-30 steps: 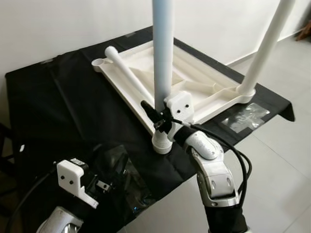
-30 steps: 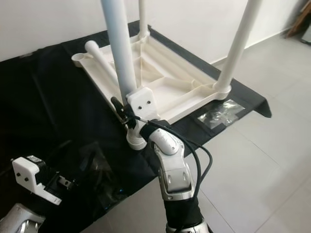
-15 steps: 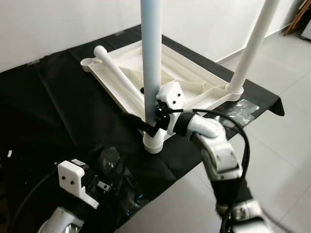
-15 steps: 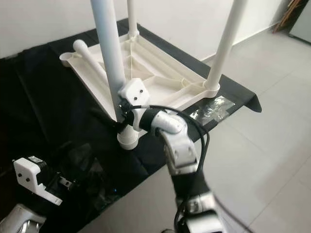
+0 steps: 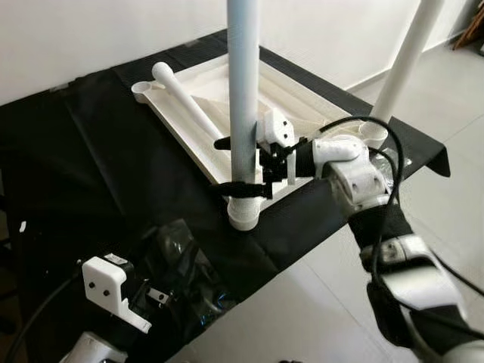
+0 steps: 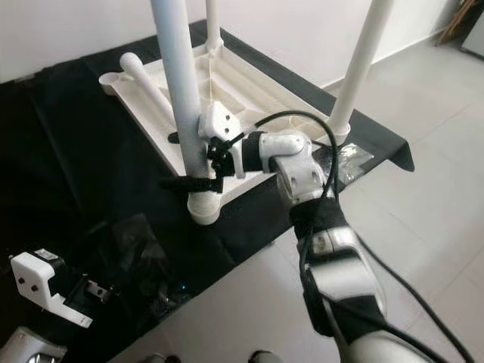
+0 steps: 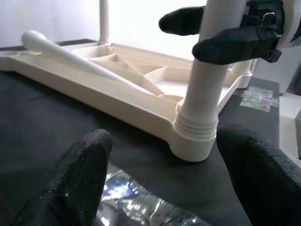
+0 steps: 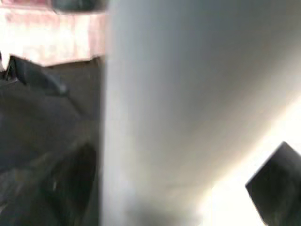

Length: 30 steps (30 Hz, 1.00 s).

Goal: Building children table

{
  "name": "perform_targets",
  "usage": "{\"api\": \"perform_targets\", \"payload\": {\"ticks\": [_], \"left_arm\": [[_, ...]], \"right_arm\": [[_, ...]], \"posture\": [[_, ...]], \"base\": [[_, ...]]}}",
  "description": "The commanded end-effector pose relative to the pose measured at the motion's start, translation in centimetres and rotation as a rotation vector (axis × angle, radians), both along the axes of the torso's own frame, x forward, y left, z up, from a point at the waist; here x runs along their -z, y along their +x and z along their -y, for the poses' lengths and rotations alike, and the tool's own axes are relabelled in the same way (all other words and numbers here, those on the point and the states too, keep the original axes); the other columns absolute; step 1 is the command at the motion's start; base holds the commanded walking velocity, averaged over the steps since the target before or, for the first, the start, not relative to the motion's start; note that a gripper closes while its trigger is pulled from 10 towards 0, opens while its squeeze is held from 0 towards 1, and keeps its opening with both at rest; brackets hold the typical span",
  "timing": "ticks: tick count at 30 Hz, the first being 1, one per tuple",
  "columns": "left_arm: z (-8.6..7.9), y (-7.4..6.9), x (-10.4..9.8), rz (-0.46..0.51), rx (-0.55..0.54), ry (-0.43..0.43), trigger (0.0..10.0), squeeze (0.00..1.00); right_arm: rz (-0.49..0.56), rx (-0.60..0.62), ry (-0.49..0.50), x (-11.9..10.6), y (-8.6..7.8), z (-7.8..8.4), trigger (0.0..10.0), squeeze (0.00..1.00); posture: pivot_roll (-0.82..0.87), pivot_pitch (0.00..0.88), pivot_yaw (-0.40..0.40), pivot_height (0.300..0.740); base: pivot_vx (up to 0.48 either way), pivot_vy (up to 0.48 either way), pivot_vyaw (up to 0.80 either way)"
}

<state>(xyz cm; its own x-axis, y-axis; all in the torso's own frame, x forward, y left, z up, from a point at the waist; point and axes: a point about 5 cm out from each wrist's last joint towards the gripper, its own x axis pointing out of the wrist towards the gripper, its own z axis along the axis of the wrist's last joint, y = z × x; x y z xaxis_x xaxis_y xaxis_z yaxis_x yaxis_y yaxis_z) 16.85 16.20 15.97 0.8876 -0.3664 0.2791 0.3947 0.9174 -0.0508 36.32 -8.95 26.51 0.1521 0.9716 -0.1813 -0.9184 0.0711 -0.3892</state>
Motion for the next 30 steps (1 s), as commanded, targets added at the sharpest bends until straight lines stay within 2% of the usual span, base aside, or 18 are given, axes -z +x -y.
{"api": "perform_targets", "payload": {"ticks": [1, 9, 10, 14, 15, 22, 24, 28, 29, 30], "left_arm": [[0.0, -0.4, 0.0, -0.016, -0.004, 0.011, 10.0, 0.00], [-0.1, -0.9, -0.2, -0.021, -0.010, 0.010, 10.0, 0.00], [-0.1, -1.0, -0.2, -0.022, -0.012, 0.010, 10.0, 0.00], [-0.1, -1.1, -0.3, -0.023, -0.014, 0.010, 10.0, 0.00], [-0.2, -1.1, -0.3, -0.023, -0.019, 0.010, 10.0, 0.00], [-0.2, -1.1, -0.3, -0.020, -0.028, 0.008, 10.0, 0.00], [-0.1, -1.0, -0.3, -0.011, -0.033, 0.001, 10.0, 0.00], [-0.1, -1.0, -0.3, -0.011, -0.033, 0.001, 10.0, 0.00], [-0.1, -0.9, -0.2, -0.009, -0.034, 0.000, 10.0, 0.00], [0.0, -0.8, -0.2, -0.004, -0.034, -0.004, 10.0, 0.00]], "right_arm": [[-0.010, -0.038, -0.034, 0.3, 0.1, -0.1, 10.0, 0.00], [-0.032, -0.101, -0.066, 0.3, 0.4, 0.4, 10.0, 0.00], [-0.038, -0.116, -0.071, 0.5, 0.3, 0.3, 0.7, 0.00], [-0.045, -0.132, -0.074, 0.7, 0.3, 0.3, 0.7, 0.00], [-0.049, -0.145, -0.075, 0.8, 0.3, 0.2, 0.0, 0.00], [-0.043, -0.153, -0.084, 0.7, 0.5, 0.6, 0.0, 0.00], [-0.026, -0.104, -0.067, 1.0, 0.7, 1.4, 0.0, 0.00], [-0.026, -0.104, -0.067, 1.0, 0.7, 1.4, 0.0, 0.00], [-0.023, -0.082, -0.051, 1.3, 0.6, 1.7, 0.0, 0.00], [-0.067, 0.002, -0.007, 3.0, 0.2, 1.9, 0.0, 0.00]], "posture": [[0.15, 0.244, 0.014, 0.740], [0.16, 0.254, 0.015, 0.740], [0.17, 0.260, 0.018, 0.740], [0.17, 0.261, 0.017, 0.740], [0.17, 0.261, 0.017, 0.740], [0.16, 0.249, 0.010, 0.740], [0.15, 0.237, -0.001, 0.740], [0.15, 0.237, -0.001, 0.740], [0.14, 0.230, -0.007, 0.740], [0.12, 0.222, -0.020, 0.740]], "base": [[0.000, 0.000, 0.00], [0.000, 0.000, 0.00], [0.000, 0.000, 0.00], [0.000, 0.000, 0.00], [0.000, 0.000, 0.00], [0.000, 0.000, 0.00], [0.000, 0.000, 0.00], [0.000, 0.000, 0.00], [0.000, 0.000, 0.00], [0.000, 0.000, 0.00]]}}
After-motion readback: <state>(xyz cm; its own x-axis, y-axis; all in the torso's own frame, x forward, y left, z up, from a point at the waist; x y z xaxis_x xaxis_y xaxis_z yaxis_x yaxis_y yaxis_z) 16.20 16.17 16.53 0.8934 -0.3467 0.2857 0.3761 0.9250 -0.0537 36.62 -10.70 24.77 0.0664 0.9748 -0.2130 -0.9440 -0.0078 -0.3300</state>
